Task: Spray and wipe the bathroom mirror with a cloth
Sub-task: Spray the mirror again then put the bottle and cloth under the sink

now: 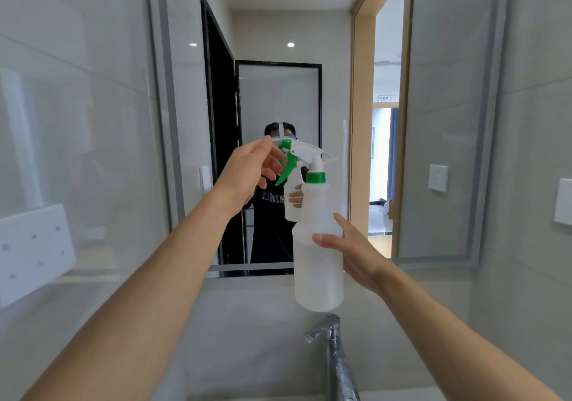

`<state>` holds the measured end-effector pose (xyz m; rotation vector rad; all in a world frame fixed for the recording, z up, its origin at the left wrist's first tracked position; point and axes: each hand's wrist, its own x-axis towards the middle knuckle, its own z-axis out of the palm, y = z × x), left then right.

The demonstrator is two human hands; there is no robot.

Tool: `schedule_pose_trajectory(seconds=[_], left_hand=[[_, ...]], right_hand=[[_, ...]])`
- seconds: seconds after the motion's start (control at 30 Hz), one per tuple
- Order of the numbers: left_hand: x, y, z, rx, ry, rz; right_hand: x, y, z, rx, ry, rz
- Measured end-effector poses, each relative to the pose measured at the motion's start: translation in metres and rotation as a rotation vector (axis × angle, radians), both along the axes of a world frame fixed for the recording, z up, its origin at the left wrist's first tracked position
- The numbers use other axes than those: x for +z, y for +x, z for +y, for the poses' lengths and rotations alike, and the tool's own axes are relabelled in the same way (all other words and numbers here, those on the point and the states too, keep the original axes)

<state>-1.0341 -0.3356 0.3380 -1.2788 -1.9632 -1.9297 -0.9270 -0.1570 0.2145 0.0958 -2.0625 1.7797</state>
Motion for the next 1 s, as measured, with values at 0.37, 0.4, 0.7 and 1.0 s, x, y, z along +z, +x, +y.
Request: schedule_pose_trajectory(seconds=[0.37,0.4,0.7,1.0], left_hand=[[-0.07,0.005,0.015,-0.147,-0.195,-0.139],[-0.078,0.009,0.018,-0.183,-0.218,-0.143],[-0.122,0.077,0.067,-0.534,-0.316,-0.097],[-0.157,0.185,0.106,-0.824,-0.272,-0.078]], right_hand=[[0.008,0.029,0.01,-0.184,-0.008,0.043],[0.007,0.033,0.011,-0.209,-0.006,0.043],[-0.003,0.112,0.024,-0.484,0.005,0.063],[-0.013,0.238,0.001,-0.803,-0.009,0.068]])
